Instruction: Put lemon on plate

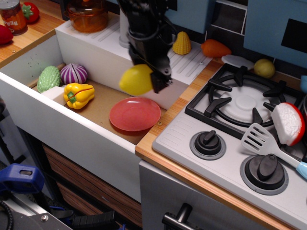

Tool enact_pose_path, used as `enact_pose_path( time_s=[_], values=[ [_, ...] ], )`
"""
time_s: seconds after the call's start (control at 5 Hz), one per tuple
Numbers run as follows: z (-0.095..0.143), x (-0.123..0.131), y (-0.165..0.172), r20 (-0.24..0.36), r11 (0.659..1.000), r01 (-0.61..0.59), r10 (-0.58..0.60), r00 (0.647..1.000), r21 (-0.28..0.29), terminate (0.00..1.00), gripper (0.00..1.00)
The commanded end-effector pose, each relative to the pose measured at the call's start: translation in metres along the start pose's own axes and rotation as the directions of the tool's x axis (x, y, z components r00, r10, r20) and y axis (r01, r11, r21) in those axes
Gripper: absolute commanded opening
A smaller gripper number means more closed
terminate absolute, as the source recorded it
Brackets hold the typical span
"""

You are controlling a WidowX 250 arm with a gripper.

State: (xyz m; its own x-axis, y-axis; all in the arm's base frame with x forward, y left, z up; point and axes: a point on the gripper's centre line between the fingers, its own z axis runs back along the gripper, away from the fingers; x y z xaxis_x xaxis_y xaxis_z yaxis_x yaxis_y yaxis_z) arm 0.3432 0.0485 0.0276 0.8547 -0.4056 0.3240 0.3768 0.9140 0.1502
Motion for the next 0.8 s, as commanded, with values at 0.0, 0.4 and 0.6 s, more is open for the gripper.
enact_pose_path(
  time_s=[0.0,0.4,0.6],
  values=[
    [-0.024,-0.006,0.014,0.088,0.999,-0.022,0.025,0.996,-0.04,0.0,0.0],
    [-0.053,-0.011,0.013,0.122,0.998,-0.035,0.041,0.992,-0.051,0.0,1.0],
    [-0.053,-0.011,0.013,0.122,0.998,-0.035,0.041,0.992,-0.051,1.0,1.0]
  ],
)
